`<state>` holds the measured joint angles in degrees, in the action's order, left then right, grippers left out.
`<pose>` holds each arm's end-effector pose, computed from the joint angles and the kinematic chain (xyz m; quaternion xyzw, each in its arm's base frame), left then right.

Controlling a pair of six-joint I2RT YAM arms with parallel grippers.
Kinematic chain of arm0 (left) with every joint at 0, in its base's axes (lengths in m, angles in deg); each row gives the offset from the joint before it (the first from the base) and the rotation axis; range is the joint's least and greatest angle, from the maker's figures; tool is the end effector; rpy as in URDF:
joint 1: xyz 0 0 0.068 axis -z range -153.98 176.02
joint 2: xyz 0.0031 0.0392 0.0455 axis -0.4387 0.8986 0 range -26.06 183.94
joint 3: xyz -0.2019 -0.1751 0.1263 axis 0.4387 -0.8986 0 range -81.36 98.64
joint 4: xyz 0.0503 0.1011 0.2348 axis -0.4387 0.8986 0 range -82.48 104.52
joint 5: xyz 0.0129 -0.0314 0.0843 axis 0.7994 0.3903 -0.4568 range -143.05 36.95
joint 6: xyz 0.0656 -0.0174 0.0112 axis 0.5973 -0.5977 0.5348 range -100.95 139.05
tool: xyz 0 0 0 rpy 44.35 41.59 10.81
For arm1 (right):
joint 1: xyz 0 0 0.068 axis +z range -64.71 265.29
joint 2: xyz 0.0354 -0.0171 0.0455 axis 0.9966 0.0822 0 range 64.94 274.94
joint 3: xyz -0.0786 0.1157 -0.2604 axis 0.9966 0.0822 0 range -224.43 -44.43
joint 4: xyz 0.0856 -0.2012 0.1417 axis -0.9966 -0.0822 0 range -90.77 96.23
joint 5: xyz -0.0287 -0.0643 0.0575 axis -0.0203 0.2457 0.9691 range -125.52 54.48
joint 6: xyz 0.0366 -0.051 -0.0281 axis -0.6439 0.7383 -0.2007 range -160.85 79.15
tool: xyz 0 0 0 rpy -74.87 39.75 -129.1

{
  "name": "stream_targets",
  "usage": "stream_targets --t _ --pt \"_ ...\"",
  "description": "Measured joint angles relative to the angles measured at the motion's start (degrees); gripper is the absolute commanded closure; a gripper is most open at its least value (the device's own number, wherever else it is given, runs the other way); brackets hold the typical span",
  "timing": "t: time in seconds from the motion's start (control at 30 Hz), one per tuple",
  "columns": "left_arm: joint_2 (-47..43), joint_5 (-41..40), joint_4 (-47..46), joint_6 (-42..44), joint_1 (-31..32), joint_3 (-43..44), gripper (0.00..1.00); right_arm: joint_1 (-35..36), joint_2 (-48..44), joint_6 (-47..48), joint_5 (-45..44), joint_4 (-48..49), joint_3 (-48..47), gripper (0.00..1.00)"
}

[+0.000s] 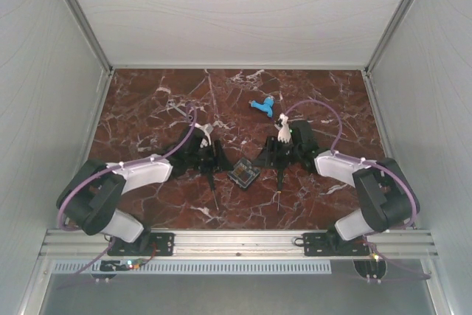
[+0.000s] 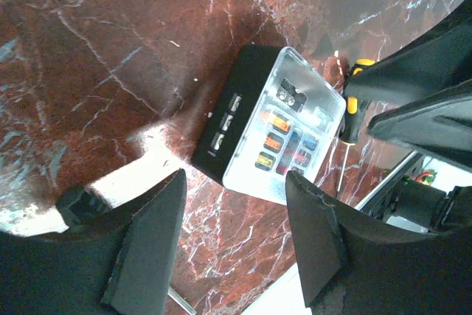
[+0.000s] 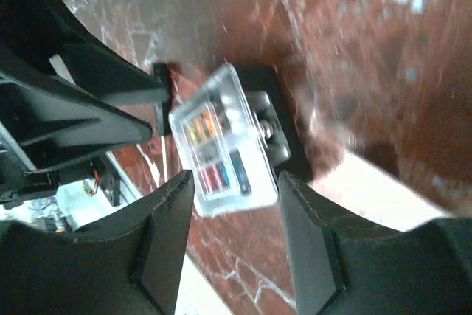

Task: Snap on the fuse box
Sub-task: Close the fuse box cover on the fuse box base.

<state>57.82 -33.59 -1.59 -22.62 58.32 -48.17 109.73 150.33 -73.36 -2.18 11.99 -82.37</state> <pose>0.2309 -0.1679 0.1646 -0.0044 0.9016 -0.3663 0.2302 0.2569 0.1502 0.1807 -0.0556 0.8802 0.4170 0.2197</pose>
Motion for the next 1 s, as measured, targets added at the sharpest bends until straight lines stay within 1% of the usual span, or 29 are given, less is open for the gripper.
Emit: stream_targets --t 0.2,0.37,0.5,0.57,0.7,0.87,1.0 --pt "2.34 -1.07 0.76 2.21 1.07 2.01 0.49 1.77 -1.9 -5.11 0.13 0.57 6.93 0.57" --pt "6.64 -1.05 1.11 3.19 1.99 4.13 0.55 3.08 -1.18 -8.48 0.7 4.68 8.59 0.61" --pt "7.34 -0.22 0.17 3.02 2.43 4.28 0.63 3.08 1.84 -9.88 1.31 8.15 9.05 0.66" --pt "7.54 0.35 -0.39 2.67 2.43 4.28 0.66 3.06 3.65 -10.45 1.86 9.31 9.09 0.68" --pt "7.78 1.18 -1.68 1.9 2.21 3.82 0.71 2.29 5.35 -10.91 4.0 10.47 9.01 0.78" --pt "7.65 2.29 -4.37 0.39 0.98 2.21 0.73 1.81 7.87 -10.4 6.19 9.97 6.99 0.87" --pt "7.02 2.97 -6.23 -1.09 -1.11 0.48 0.73 1.81 11.21 -8.74 7.5 8.55 3.08 0.9"
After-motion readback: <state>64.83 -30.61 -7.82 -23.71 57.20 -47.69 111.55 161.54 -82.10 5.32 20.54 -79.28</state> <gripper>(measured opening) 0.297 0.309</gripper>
